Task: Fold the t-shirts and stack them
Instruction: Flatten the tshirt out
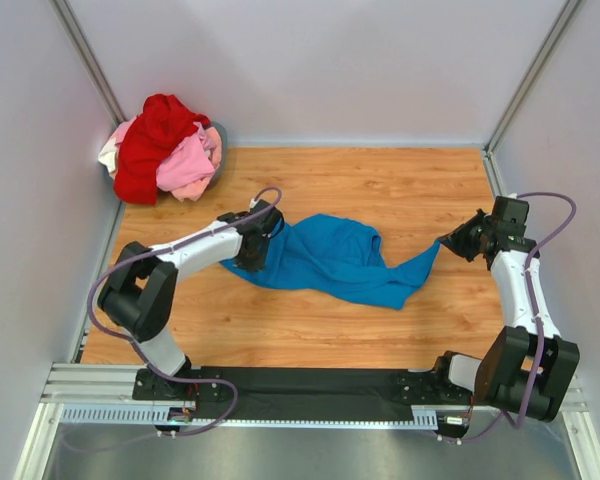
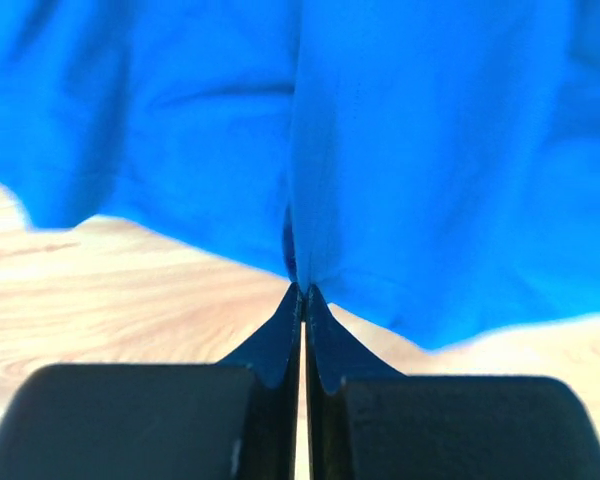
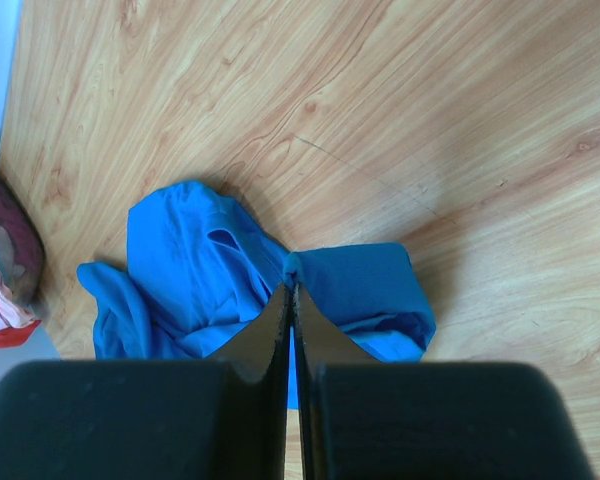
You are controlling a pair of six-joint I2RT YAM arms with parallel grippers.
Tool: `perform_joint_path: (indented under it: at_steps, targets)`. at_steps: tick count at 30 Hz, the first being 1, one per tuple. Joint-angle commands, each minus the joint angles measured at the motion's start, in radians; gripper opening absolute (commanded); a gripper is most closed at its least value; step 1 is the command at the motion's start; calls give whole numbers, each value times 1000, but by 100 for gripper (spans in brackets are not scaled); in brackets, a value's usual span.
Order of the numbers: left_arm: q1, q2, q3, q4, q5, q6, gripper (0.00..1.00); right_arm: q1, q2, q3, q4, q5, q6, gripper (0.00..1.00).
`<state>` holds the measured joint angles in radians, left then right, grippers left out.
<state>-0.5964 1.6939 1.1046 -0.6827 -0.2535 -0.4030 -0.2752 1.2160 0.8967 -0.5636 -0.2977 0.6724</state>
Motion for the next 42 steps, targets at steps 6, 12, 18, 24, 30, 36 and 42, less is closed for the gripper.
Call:
perform_joint_path:
  at_steps: [6, 12, 18, 24, 30, 36, 42]
  targets:
    - [-8, -341, 132, -152, -16, 10, 0, 14, -110, 47, -24, -31, 27, 0]
    - [-8, -575, 213, -215, -1, 29, 0, 14, -258, 119, -84, -61, 24, 0]
    - [-8, -821, 270, -189, -16, 84, 0, 14, -368, 323, -229, -26, 16, 0]
    - [-6, -980, 394, -176, 60, 139, 0, 14, -457, 580, -346, 20, 7, 0]
    - [-8, -1092, 534, -152, 192, 174, 0, 17, -549, 859, -458, 162, -58, 1]
    - [-8, -1172, 641, -101, 335, 194, 0, 43, -636, 1079, -481, 431, -135, 1]
    - [-5, -1192, 709, -63, 401, 216, 0, 100, -619, 1246, -426, 561, -229, 1]
